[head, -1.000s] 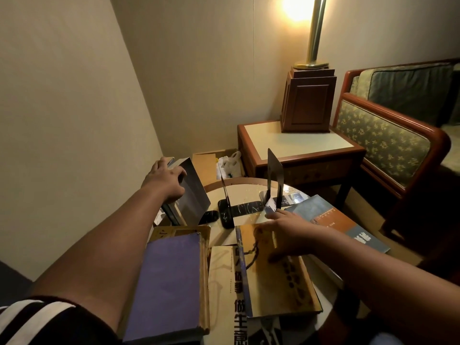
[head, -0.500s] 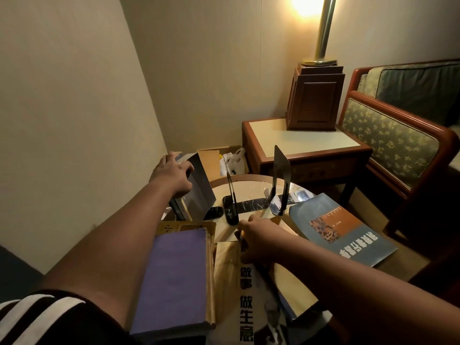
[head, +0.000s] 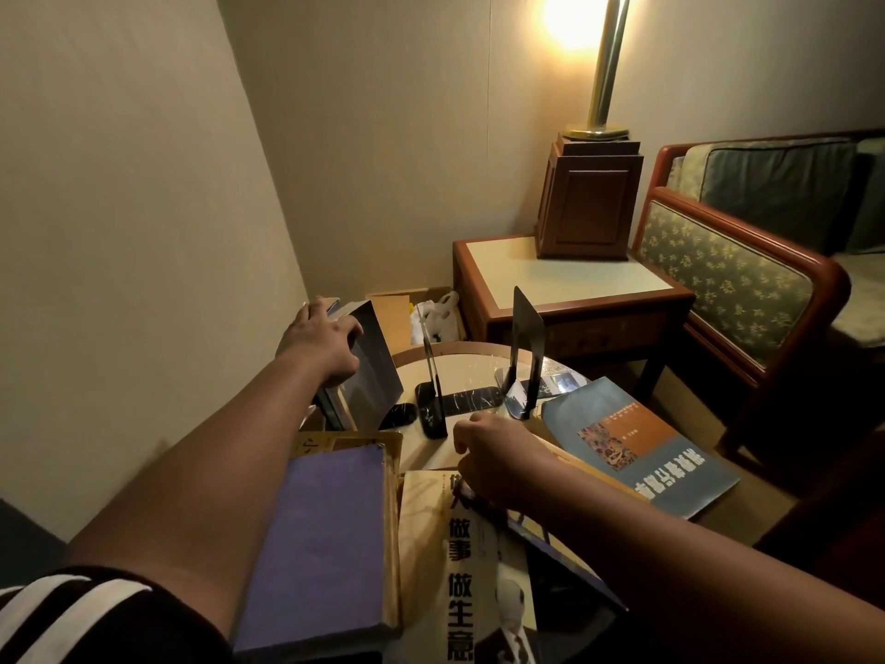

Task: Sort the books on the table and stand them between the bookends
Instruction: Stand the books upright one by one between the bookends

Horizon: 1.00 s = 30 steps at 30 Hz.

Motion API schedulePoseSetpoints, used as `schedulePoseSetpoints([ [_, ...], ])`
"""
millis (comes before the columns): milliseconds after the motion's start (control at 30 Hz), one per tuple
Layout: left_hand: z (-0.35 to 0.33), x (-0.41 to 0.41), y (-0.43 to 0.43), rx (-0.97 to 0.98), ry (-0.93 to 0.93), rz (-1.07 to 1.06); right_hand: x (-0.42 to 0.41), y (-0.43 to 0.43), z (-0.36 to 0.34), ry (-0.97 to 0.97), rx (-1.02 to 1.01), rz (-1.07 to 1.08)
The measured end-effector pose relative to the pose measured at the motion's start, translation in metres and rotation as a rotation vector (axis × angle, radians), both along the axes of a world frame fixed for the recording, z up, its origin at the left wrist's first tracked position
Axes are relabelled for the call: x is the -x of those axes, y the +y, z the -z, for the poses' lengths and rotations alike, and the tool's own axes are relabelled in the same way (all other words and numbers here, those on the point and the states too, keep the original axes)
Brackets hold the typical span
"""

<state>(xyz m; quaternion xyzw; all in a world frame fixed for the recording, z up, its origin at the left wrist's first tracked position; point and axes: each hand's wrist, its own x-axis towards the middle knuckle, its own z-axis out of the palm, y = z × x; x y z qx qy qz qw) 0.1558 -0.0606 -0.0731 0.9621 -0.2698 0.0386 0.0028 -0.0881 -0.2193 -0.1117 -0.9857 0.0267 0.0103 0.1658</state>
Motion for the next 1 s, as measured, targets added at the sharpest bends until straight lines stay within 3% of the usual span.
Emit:
schedulePoseSetpoints([
  [100, 0.0, 0.001, -0.001, -0.008, 0.002, 0.002, 0.003, -0.001, 0.011, 0.053, -0.024, 0.028],
  [267, 0.001, 0.001, -0.001, -0.012, -0.004, 0.005, 0.007, -0.004, 0.022, 0.196, 0.128, -0.102],
  [567, 0.001, 0.0, 0.002, -0.004, -0.004, 0.001, 0.007, -0.013, 0.015, 0.049, 0.061, -0.134],
  [733, 0.001, 0.0, 0.002, -0.002, -0.005, 0.0, 0.011, -0.033, -0.017, -0.214, -0.078, -0.078],
  [900, 0.002, 0.0, 0.002, 0.008, -0.005, -0.001, 0.015, -0.041, -0.044, -0.697, -0.187, 0.062],
  [1000, 0.002, 0.0, 0.002, 0.009, -0.002, -0.003, 0.018, -0.045, -0.054, -0.878, -0.265, 0.165],
])
